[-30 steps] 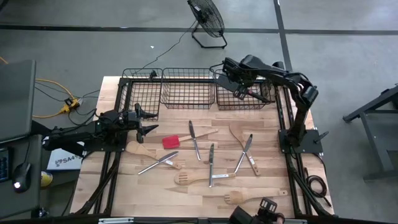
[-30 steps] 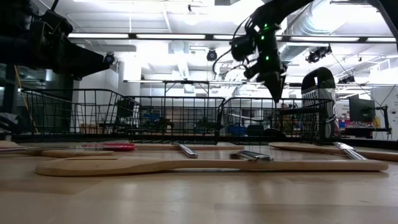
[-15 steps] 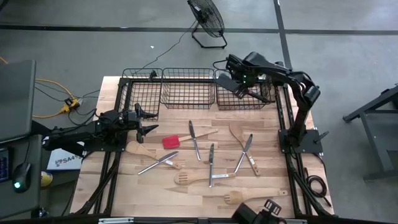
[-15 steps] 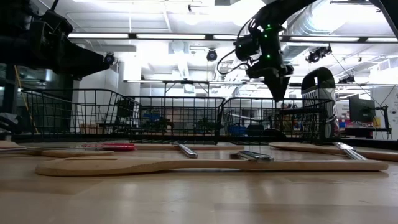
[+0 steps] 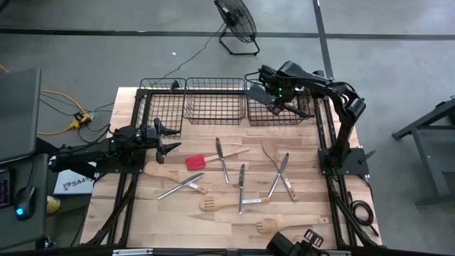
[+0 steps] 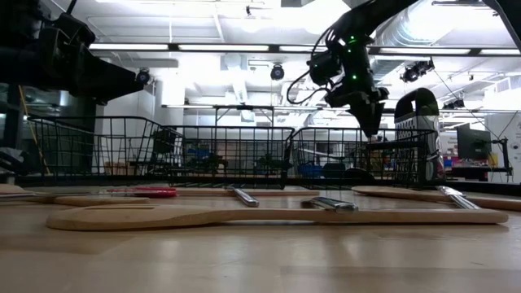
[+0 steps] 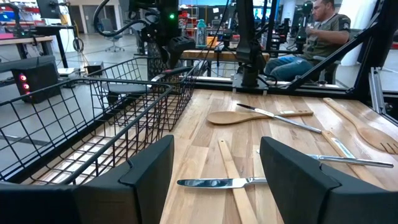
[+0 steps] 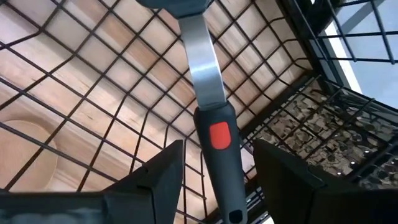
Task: Pick & Place Kitchen Items
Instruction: Put the black silicone spatula into the right wire basket
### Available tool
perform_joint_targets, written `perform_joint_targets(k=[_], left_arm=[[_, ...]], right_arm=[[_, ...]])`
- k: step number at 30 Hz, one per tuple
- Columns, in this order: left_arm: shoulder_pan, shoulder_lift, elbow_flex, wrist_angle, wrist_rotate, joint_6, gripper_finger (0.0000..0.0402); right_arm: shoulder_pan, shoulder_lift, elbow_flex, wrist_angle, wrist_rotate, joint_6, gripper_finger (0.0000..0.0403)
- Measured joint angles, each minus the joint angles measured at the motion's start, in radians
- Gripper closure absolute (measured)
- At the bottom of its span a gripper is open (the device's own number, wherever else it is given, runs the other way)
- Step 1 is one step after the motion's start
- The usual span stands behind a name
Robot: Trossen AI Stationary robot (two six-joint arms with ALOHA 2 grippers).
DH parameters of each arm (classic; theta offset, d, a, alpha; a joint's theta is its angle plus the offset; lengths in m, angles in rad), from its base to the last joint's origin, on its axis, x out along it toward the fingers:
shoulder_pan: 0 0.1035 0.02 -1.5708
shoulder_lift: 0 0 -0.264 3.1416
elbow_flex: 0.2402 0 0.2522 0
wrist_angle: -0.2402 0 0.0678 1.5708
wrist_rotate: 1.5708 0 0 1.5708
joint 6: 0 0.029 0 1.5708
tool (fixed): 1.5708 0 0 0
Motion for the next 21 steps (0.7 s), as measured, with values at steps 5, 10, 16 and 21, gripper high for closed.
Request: perform_joint_targets(k=[5, 10, 16, 21], left_arm=[[0.0, 0.0, 0.0, 0.0, 0.0, 0.0, 0.0167], [0.0, 0.0, 0.0, 0.0, 0.0, 0.0, 0.0167], [0.0, 0.0, 0.0, 0.0, 0.0, 0.0, 0.0167], [0.0, 0.0, 0.0, 0.0, 0.0, 0.0, 0.0167]], right_arm=[[-0.002, 0.006, 0.0, 0.02, 0.001, 0.001, 0.0214], [0.0, 0.044, 0.0, 0.019, 0.005, -0.003, 0.0214], [-0.008, 0.081, 0.0, 0.022, 0.012, -0.021, 0.0214], [-0.022, 0.102, 0.0, -0.015, 0.022, -0.026, 0.022]])
